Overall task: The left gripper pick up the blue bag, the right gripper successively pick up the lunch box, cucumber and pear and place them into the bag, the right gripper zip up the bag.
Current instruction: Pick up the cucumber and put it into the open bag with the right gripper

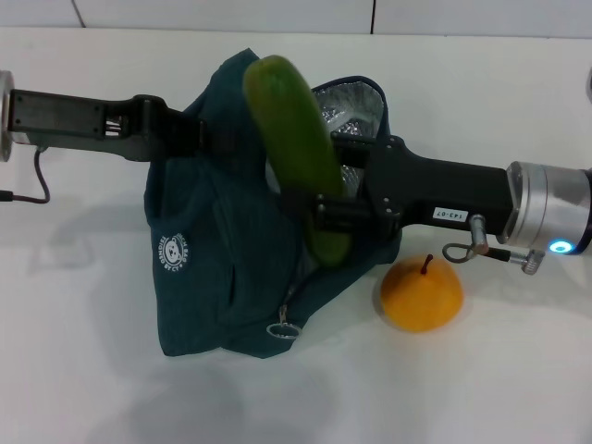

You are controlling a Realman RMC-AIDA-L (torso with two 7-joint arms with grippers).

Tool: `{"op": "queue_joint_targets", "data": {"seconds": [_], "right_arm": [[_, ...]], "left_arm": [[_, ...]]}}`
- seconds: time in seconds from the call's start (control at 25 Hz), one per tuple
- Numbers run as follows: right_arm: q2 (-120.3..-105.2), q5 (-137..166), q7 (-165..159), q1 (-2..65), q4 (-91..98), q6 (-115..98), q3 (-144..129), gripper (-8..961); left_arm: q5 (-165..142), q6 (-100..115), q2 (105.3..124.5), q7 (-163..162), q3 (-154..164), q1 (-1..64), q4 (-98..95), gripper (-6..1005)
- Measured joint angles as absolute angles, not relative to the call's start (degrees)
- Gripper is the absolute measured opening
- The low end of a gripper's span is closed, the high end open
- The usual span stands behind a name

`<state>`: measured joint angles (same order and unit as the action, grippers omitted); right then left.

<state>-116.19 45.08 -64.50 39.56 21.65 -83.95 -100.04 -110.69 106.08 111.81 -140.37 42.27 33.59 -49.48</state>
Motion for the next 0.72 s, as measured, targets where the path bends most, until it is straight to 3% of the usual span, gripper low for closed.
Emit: {"op": "queue_joint_targets", "data": {"seconds": [0.24,0.48,0.72], "right_arm": [[-116.05,45.09,-64.13,38.99,21.65,-84.58,-99.36,667],[-115.86,45.08,-63.26,38.27,22.31,-85.11,-97.71,666],[-115.71,45.08,-61.98,37.21,22.92,-86.15,-96.64,746]], "left_arm": [[-110.64,106.08,111.76,-140.37,42.28,33.57,-49.48,38],[-110.64,106.08,111.70,-140.39,42.28,33.57,-49.48,38],[-110.61,106.08,111.74,-140.53,42.27,33.57,-49.48,38]]}}
